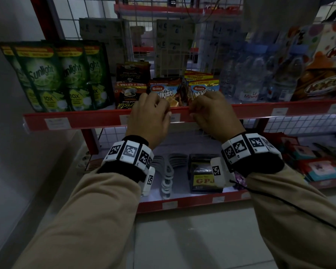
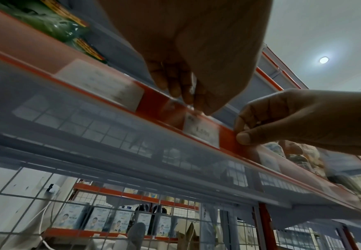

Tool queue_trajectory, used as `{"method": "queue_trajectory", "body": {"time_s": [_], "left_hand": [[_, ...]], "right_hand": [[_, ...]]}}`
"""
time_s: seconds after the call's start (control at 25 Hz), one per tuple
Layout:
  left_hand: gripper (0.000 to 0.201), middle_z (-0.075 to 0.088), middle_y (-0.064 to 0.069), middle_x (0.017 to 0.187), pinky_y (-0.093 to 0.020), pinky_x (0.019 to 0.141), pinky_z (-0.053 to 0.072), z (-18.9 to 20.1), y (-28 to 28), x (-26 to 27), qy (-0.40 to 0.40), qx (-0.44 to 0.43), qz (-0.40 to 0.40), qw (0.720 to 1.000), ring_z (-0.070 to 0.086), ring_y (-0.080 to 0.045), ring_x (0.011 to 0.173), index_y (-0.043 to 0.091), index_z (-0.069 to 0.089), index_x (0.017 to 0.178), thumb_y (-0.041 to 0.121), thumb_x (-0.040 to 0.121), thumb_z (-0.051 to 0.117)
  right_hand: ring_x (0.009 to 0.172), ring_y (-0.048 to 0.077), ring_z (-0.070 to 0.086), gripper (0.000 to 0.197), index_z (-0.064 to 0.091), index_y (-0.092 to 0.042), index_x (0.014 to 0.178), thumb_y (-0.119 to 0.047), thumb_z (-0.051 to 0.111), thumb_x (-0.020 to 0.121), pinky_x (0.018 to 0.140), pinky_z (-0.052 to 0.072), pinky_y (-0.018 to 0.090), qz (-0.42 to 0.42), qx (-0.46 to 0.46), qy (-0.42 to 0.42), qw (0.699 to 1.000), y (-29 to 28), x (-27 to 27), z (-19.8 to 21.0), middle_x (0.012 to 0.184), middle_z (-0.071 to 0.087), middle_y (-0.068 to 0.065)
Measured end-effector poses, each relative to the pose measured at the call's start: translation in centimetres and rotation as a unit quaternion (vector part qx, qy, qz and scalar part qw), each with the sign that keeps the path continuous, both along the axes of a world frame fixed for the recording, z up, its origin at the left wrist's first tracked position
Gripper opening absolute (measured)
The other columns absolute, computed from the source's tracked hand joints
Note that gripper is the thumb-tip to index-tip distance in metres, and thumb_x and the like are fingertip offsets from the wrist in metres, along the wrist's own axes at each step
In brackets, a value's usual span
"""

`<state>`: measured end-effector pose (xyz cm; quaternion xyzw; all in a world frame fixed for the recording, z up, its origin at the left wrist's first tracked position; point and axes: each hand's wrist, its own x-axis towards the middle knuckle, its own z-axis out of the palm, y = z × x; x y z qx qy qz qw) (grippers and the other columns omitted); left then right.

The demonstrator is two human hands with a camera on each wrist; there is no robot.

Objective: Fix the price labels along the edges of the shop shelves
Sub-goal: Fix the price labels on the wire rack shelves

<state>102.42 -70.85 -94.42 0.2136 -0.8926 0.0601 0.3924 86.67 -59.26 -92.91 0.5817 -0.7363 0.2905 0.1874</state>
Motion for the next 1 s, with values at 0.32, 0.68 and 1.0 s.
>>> {"method": "queue_trajectory", "body": {"time_s": [0.32, 0.68, 1.0], "left_hand": [[0.044, 0.051, -0.008, 0.119, -0.039, 0.092, 0.039, -1.1, 3.9, -4.6, -0.065, -0.023, -0.035, 0.997, 0.043, -0.028, 0.112, 0.014, 0.053, 0.127, 0.030, 0.087, 0.057], [0.031, 0.050, -0.010, 0.114, -0.037, 0.089, 0.038, -1.4, 5.1, -6.6, -0.017, -0.003, -0.021, 1.000, 0.044, -0.029, 0.106, 0.013, 0.057, 0.114, 0.023, 0.085, 0.060], [0.023, 0.052, -0.009, 0.107, -0.034, 0.084, 0.038, -1.1, 5.1, -7.1, -0.007, 0.020, -0.041, 0.999, 0.045, -0.026, 0.100, 0.010, 0.059, 0.108, 0.020, 0.088, 0.057]], "right_hand": [[0.101, 0.033, 0.046, 0.034, 0.058, -0.010, 0.097, -0.024, 0.076, 0.072, 0.080, 0.034, 0.035, -0.082, -0.013, 0.040, 0.996, 2.6, -3.6, -1.1, 0.102, 0.056, 0.012], [0.096, 0.030, 0.047, 0.022, 0.063, -0.008, 0.099, -0.011, 0.069, 0.078, 0.075, 0.034, 0.030, -0.046, -0.020, 0.064, 0.997, 3.4, -4.7, -1.6, 0.098, 0.059, 0.011], [0.096, 0.031, 0.046, 0.016, 0.061, -0.008, 0.095, -0.014, 0.063, 0.081, 0.077, 0.039, 0.038, -0.043, -0.006, 0.071, 0.996, 3.1, -4.4, -1.6, 0.098, 0.058, 0.012]]}}
